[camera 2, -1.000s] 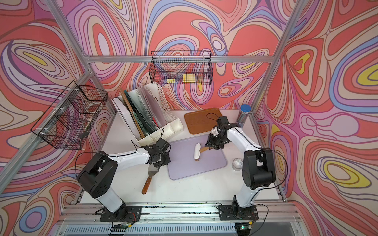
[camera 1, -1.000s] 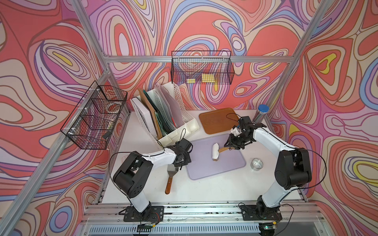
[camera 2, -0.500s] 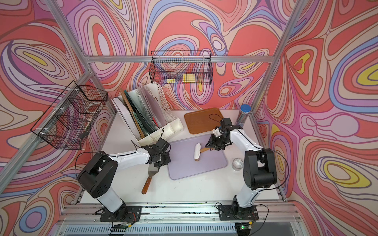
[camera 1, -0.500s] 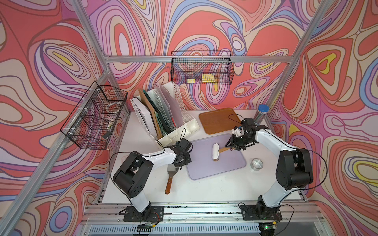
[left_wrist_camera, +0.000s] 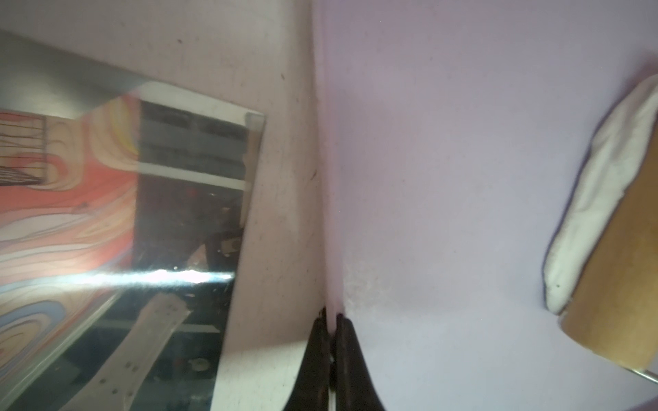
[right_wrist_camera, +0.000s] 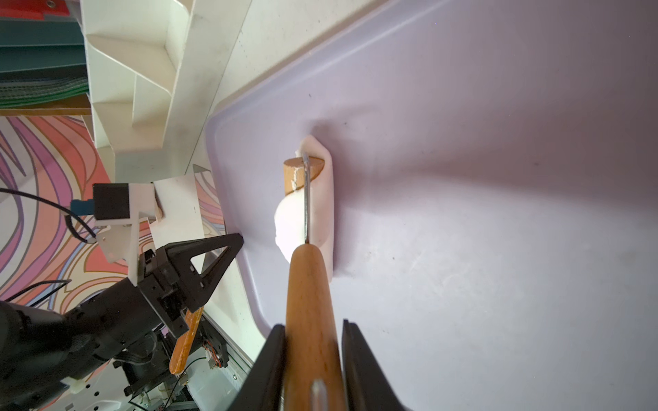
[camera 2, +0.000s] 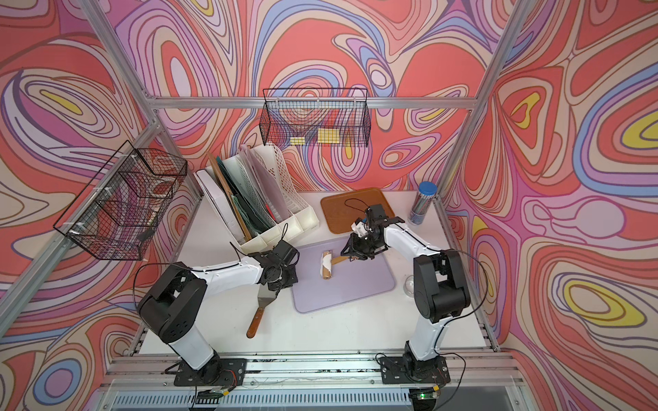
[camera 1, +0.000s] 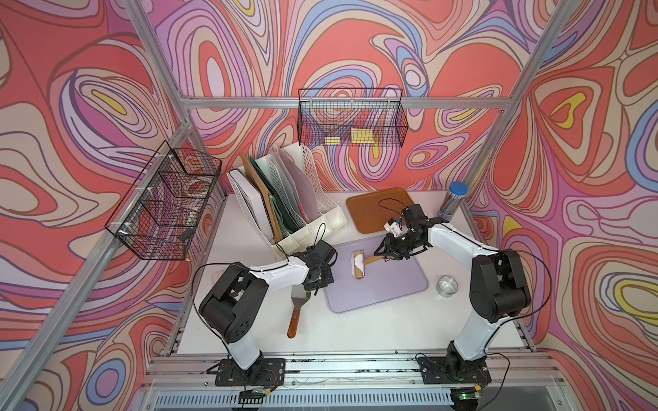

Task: Roll out the dumpling wrappers from the dough
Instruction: Flatten out the dough on the work surface.

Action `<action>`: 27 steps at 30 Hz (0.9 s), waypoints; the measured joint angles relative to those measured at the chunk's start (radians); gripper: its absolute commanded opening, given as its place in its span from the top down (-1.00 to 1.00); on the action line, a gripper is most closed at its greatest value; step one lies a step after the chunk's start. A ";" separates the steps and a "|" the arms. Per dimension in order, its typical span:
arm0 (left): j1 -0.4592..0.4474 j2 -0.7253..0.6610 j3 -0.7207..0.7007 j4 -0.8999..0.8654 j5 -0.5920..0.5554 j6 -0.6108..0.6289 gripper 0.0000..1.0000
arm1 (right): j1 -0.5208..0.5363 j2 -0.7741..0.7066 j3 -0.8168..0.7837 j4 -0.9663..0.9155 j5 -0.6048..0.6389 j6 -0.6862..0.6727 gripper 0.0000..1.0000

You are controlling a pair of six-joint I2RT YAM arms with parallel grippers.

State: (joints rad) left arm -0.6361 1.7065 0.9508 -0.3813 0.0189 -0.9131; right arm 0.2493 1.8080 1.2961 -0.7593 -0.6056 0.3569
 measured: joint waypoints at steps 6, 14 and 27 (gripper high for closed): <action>0.000 0.000 0.003 -0.012 -0.013 -0.001 1.00 | 0.057 0.032 0.070 -0.033 0.055 0.017 1.00; -0.002 0.000 0.004 -0.016 -0.023 -0.003 1.00 | 0.135 0.112 0.118 0.033 0.014 0.041 1.00; -0.008 -0.001 0.003 -0.015 -0.033 0.002 1.00 | 0.135 0.057 0.091 0.030 0.055 0.055 1.00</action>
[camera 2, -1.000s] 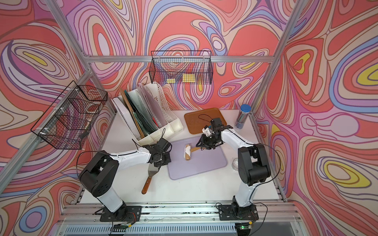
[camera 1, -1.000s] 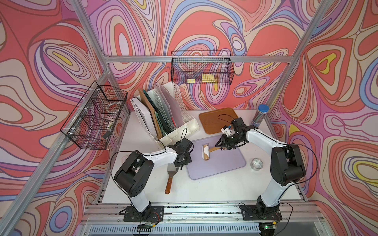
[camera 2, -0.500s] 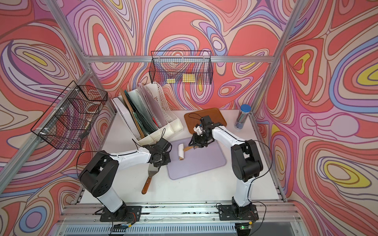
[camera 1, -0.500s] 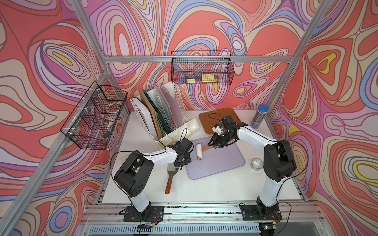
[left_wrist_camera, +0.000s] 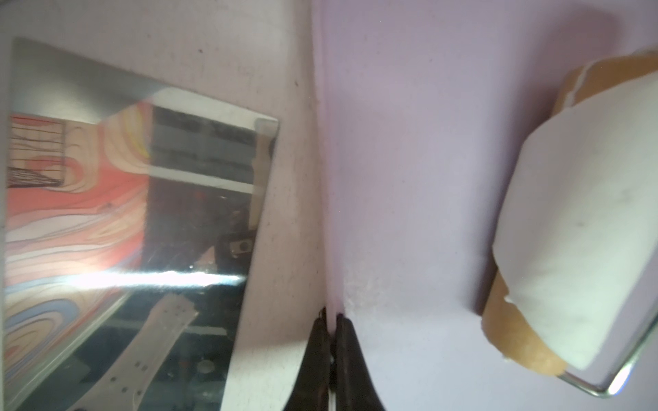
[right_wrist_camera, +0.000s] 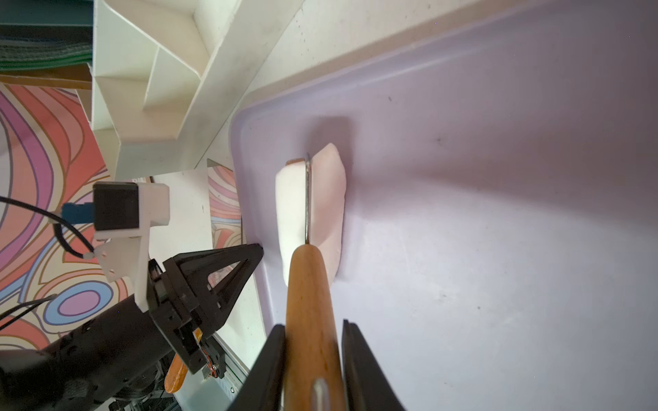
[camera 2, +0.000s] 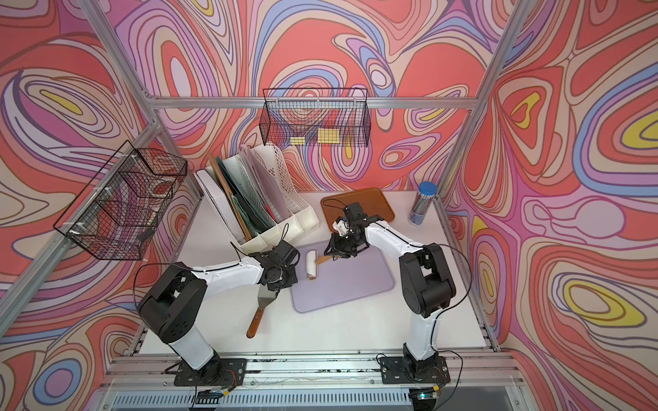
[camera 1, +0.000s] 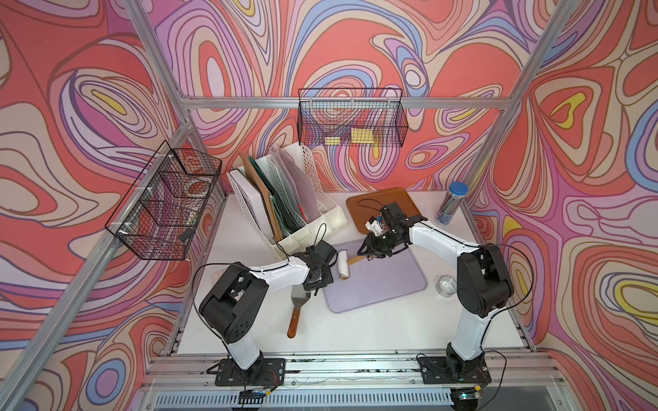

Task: Roll out the dumpling wrappers from the dough
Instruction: Flatten out the dough on the work surface.

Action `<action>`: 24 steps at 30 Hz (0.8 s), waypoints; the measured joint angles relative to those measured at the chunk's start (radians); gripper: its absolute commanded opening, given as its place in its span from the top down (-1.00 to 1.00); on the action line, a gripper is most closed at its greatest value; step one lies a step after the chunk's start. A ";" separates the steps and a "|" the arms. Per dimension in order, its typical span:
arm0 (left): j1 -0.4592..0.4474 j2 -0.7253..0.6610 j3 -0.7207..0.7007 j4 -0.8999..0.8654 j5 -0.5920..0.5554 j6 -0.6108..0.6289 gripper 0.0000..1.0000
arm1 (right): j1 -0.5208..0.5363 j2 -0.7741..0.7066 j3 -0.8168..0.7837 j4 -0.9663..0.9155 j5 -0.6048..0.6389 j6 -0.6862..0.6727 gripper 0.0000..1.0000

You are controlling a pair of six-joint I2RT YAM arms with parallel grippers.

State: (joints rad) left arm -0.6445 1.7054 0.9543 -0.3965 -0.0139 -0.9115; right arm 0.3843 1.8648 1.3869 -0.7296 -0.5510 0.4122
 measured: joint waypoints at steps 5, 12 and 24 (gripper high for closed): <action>-0.014 0.000 -0.008 0.029 0.023 0.018 1.00 | -0.074 -0.046 -0.074 -0.020 -0.030 -0.035 1.00; -0.025 0.000 -0.016 0.064 0.070 0.032 1.00 | -0.188 -0.112 -0.151 -0.066 -0.082 -0.091 1.00; 0.000 -0.024 -0.044 0.066 0.063 0.037 1.00 | -0.251 -0.162 -0.154 -0.161 0.016 -0.117 1.00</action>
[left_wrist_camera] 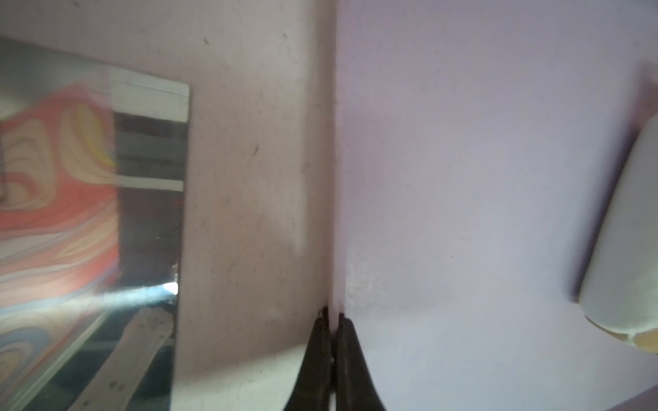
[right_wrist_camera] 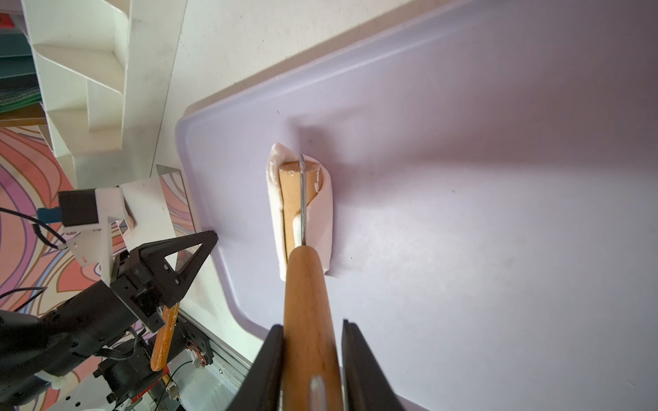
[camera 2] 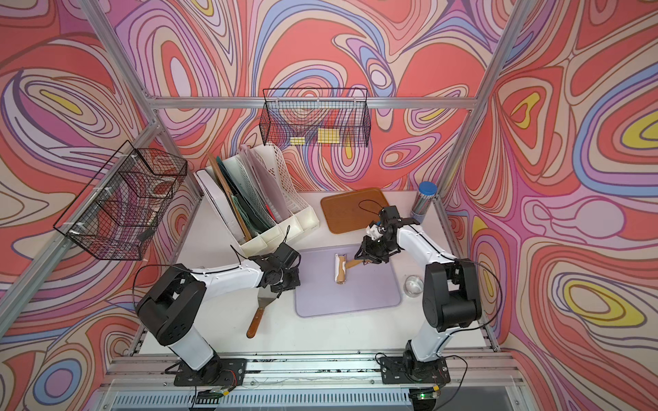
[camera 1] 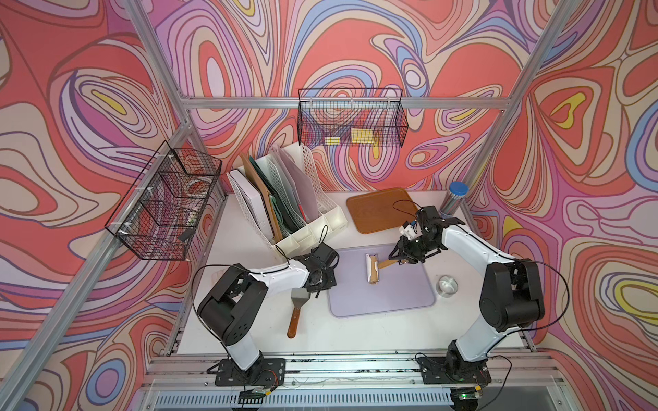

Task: Roll out the dumpling wrappers from the dough
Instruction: Flatten out the dough on the work surface.

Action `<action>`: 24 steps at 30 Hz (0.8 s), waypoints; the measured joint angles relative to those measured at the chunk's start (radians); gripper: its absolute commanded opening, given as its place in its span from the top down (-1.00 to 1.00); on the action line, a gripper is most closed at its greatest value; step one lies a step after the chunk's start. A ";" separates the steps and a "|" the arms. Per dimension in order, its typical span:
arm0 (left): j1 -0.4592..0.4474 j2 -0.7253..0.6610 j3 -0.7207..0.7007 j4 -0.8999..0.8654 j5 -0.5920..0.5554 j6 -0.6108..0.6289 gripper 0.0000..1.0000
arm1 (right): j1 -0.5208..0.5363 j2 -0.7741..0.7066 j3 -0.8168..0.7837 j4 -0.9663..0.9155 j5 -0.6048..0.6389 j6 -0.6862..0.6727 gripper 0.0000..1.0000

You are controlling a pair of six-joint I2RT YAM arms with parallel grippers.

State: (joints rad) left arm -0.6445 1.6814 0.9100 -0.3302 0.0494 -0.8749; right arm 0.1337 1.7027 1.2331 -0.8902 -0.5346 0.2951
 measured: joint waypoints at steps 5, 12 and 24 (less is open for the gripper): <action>0.019 -0.017 -0.023 0.011 0.009 0.011 1.00 | 0.005 0.006 0.009 -0.018 0.029 0.006 1.00; 0.055 -0.051 -0.060 0.017 0.021 0.018 1.00 | -0.013 0.005 0.037 -0.070 0.097 0.017 1.00; 0.064 -0.058 -0.066 0.024 0.043 0.022 1.00 | -0.014 -0.018 0.051 -0.085 0.119 0.015 1.00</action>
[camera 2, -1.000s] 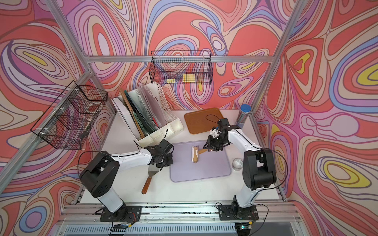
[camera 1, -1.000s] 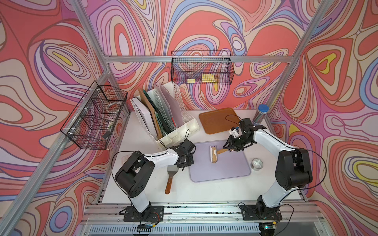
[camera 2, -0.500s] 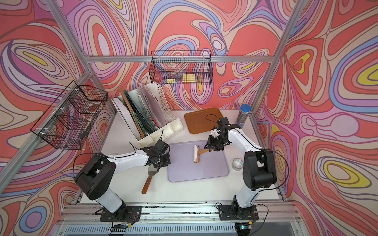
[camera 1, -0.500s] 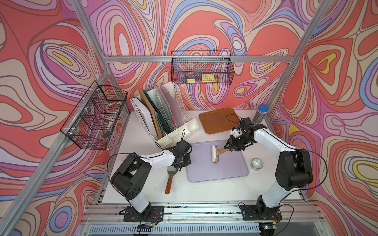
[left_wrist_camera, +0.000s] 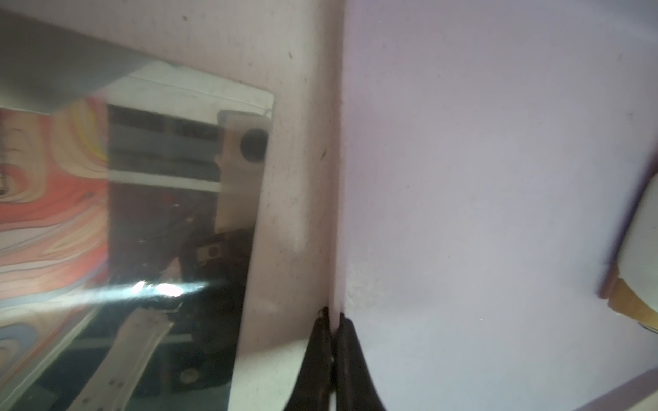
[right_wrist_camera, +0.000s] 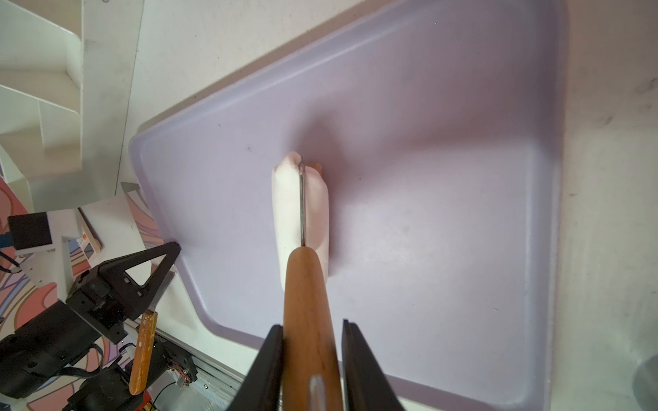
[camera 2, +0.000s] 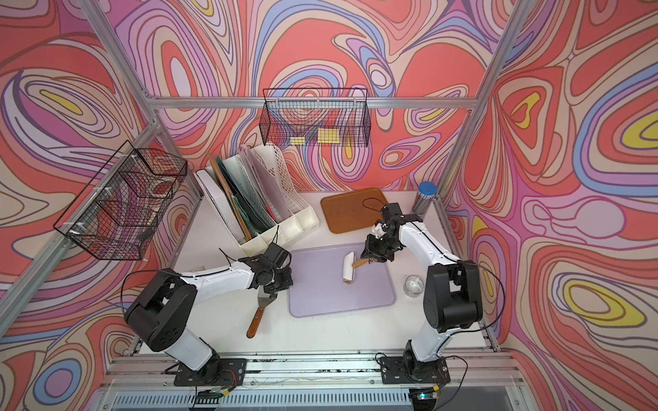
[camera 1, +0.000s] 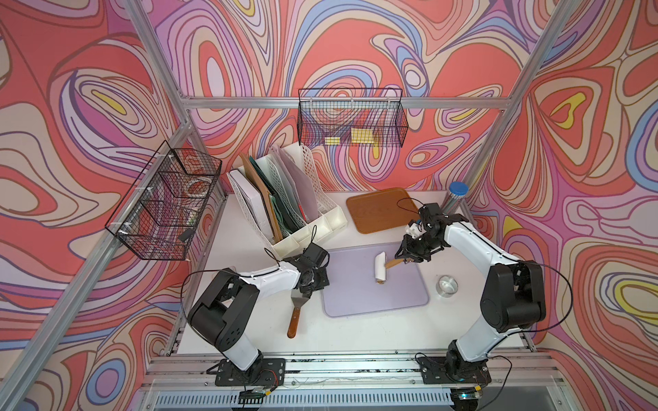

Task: Roll out the dumpling wrappers from the dough
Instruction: Flatten out the dough on the work surface.

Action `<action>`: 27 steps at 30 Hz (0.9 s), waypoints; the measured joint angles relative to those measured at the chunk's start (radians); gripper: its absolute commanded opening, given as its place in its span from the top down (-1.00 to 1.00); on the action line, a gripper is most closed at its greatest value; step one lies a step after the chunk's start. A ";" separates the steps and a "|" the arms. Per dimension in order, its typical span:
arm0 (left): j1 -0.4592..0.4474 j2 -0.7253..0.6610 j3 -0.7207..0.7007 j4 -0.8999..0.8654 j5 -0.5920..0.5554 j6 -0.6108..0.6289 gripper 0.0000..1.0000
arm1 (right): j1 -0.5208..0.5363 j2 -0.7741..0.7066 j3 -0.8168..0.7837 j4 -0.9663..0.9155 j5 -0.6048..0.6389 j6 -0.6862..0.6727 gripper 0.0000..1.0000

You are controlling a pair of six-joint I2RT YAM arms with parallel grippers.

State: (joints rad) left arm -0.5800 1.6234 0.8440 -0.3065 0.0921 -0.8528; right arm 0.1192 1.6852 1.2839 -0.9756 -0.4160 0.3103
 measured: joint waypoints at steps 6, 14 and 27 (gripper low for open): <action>0.001 0.000 0.000 -0.001 0.000 0.001 1.00 | 0.001 -0.009 0.035 -0.059 0.106 -0.001 1.00; 0.001 -0.001 0.000 -0.002 0.000 0.002 1.00 | 0.016 -0.013 0.055 -0.080 0.153 0.004 1.00; 0.031 -0.019 0.000 -0.083 -0.070 0.010 1.00 | 0.091 -0.051 0.113 -0.145 0.310 -0.014 1.00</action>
State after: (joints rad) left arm -0.5495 1.6039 0.8444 -0.3897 0.0223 -0.8425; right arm 0.2104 1.6344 1.3968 -1.1202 -0.1062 0.2958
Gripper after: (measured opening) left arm 0.063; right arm 0.295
